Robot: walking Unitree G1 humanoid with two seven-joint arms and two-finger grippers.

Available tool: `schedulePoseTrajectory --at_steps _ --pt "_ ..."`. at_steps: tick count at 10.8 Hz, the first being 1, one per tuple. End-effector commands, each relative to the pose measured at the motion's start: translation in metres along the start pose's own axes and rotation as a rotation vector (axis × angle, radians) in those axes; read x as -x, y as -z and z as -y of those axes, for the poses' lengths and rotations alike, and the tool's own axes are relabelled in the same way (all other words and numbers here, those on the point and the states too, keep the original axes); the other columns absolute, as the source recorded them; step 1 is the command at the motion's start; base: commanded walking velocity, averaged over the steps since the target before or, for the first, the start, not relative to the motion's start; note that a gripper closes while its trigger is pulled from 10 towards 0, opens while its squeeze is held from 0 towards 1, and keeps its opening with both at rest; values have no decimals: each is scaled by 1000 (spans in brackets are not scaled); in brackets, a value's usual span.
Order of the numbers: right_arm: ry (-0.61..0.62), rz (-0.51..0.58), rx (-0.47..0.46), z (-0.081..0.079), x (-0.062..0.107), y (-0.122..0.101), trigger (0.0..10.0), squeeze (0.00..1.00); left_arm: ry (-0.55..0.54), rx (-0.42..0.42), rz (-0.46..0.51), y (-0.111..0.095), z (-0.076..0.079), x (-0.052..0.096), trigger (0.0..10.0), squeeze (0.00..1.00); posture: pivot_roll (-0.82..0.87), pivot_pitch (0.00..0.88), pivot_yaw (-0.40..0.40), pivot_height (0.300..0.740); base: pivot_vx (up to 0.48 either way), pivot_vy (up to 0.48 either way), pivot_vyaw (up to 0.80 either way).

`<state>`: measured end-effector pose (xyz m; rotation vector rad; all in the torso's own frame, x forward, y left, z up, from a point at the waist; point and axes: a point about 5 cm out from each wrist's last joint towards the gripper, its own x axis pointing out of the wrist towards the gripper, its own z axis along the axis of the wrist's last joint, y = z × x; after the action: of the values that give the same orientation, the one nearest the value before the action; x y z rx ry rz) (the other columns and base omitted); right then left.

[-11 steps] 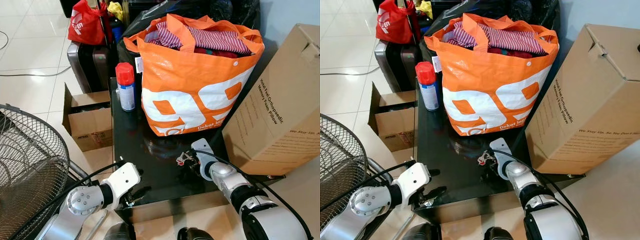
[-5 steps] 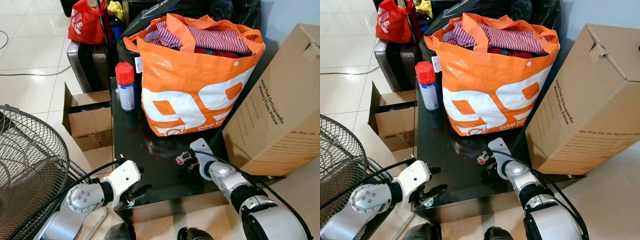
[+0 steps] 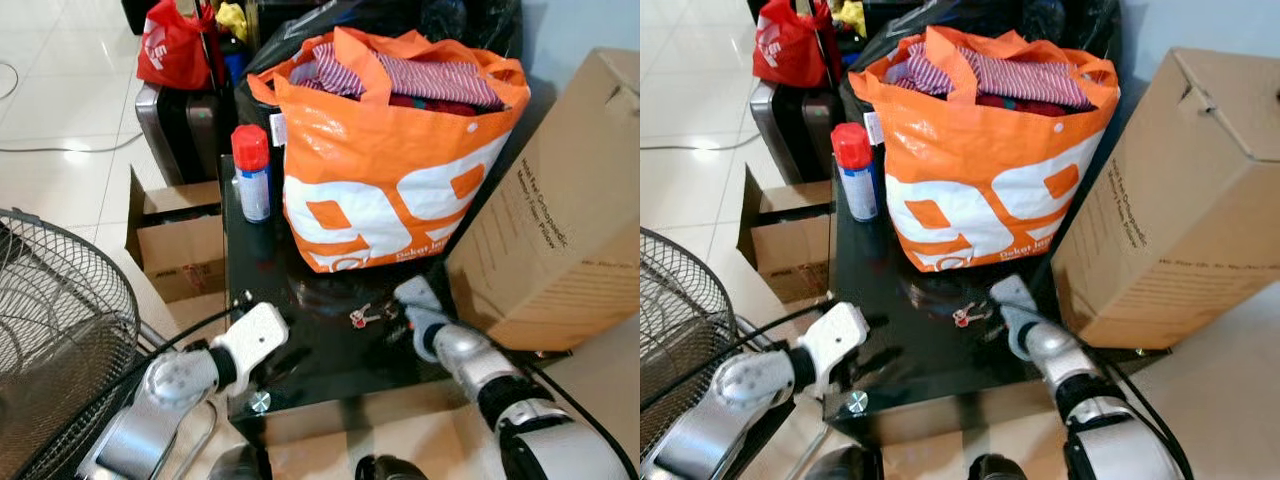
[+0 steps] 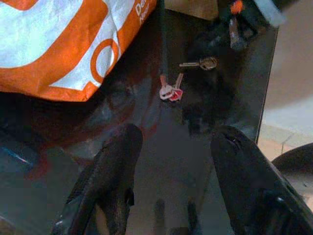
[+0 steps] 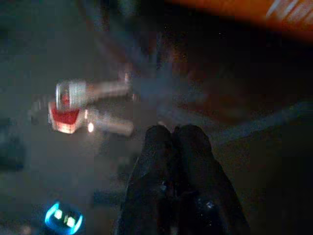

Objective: Hang keys on a hook

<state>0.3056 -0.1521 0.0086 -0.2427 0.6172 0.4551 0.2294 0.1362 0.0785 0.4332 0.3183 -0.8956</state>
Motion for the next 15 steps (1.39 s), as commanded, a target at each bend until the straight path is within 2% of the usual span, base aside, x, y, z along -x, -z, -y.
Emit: schedulePoseTrajectory --at_steps 1,2,4,5,6,7,9,10,15 --pt "-15 59 -32 5 4 -5 0 0 5 0 6 1 3 -2 10000 0 -2 33 -35 740 0 0 0" --pt "-61 107 -33 4 8 -10 0 0 5 0 11 1 3 -3 10000 0 -6 27 -37 740 0 0 0" --pt "-212 194 -26 -4 28 -17 0 0 15 8 8 5 9 -5 10000 0 -17 20 -41 740 0 0 0" --pt "-119 116 112 0 24 -6 10000 0 28 1 -14 10 13 -5 10000 0 -19 18 -40 740 0 0 0" --pt "-70 51 156 2 20 4 10000 482 34 -3 -20 12 15 -5 10000 0 -14 19 -42 740 0 0 0" --pt "-45 17 59 0 20 9 10000 1000 31 -4 -16 12 15 -5 10000 0 -11 18 -45 740 0 0 0" --pt "-68 -27 59 -11 18 17 10000 1000 30 -5 -16 12 14 -5 10000 0 -9 20 -45 740 0 0 0" --pt "-55 -46 53 -15 11 20 10000 1000 28 -7 -14 10 11 -3 10000 0 -7 29 -45 740 0 0 0" --pt "58 -86 73 -2 7 19 10000 1000 25 -7 -11 6 11 -3 10000 0 0 48 -51 740 0 0 0"
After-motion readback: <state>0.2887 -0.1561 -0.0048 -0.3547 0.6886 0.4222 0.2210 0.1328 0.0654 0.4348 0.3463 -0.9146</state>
